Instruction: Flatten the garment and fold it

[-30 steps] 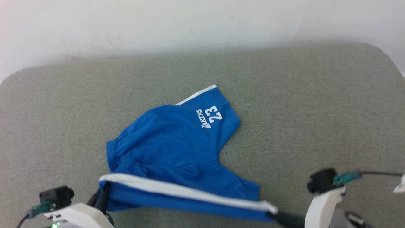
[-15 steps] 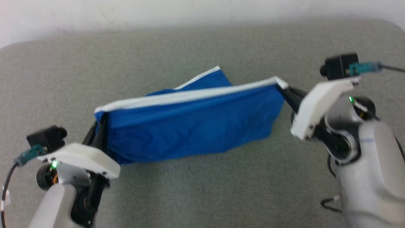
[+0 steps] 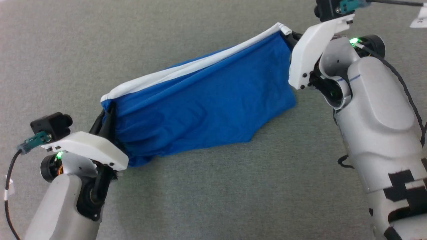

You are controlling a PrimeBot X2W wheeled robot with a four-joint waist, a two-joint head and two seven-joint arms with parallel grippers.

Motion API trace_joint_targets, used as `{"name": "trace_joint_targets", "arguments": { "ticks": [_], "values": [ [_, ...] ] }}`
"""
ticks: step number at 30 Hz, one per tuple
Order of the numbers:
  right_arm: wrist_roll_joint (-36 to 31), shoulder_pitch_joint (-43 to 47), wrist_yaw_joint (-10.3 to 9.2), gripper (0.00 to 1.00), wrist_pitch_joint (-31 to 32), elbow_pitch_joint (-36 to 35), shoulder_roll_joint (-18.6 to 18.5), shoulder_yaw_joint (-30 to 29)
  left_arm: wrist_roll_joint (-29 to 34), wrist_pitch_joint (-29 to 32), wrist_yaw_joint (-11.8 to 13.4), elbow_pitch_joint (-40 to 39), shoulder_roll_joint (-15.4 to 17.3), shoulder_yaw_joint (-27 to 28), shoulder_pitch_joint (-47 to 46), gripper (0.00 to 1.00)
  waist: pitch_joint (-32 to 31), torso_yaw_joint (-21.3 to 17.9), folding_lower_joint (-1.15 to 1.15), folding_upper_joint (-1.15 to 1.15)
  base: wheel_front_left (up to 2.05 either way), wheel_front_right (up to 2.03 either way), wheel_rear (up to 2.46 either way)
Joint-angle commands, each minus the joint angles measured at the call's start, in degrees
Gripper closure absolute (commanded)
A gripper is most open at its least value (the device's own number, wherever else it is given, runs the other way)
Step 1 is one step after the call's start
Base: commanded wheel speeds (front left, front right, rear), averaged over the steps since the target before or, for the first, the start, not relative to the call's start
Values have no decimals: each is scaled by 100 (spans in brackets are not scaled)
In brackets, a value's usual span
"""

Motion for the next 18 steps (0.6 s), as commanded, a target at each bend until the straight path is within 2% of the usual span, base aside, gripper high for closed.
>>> {"name": "trace_joint_targets", "arguments": {
  "ticks": [1,9,10,11,12,13,18],
  "values": [
    [-159,-223,-14,100,-104,290,-33,54,-21,-10,-59,96,4,-11,-91,100,286,239,-1,0,0,0,0],
    [-151,-547,-14,100,-399,1055,-33,348,-25,-36,-137,351,-27,-75,-230,100,412,268,-1,0,0,0,0],
    [-106,-565,-14,100,-443,1131,-33,393,-37,-23,-149,382,-35,-84,-248,80,421,263,-1,0,0,0,0],
    [-67,-587,-14,89,-497,1202,-33,433,-49,-5,-158,413,-41,-95,-267,46,429,260,-1,0,0,0,0],
    [5,-604,-14,28,-557,1254,-33,482,-55,-2,-164,438,-45,-99,-286,0,431,255,-1,0,0,0,0],
    [82,-623,-14,0,-651,1290,-33,517,-56,-10,-166,459,-46,-99,-305,0,428,247,-1,0,0,0,0],
    [372,-757,-14,0,-1086,1485,-33,612,-129,-75,-150,447,-45,-2,-326,0,312,198,-1,0,0,0,0]
  ]
}}
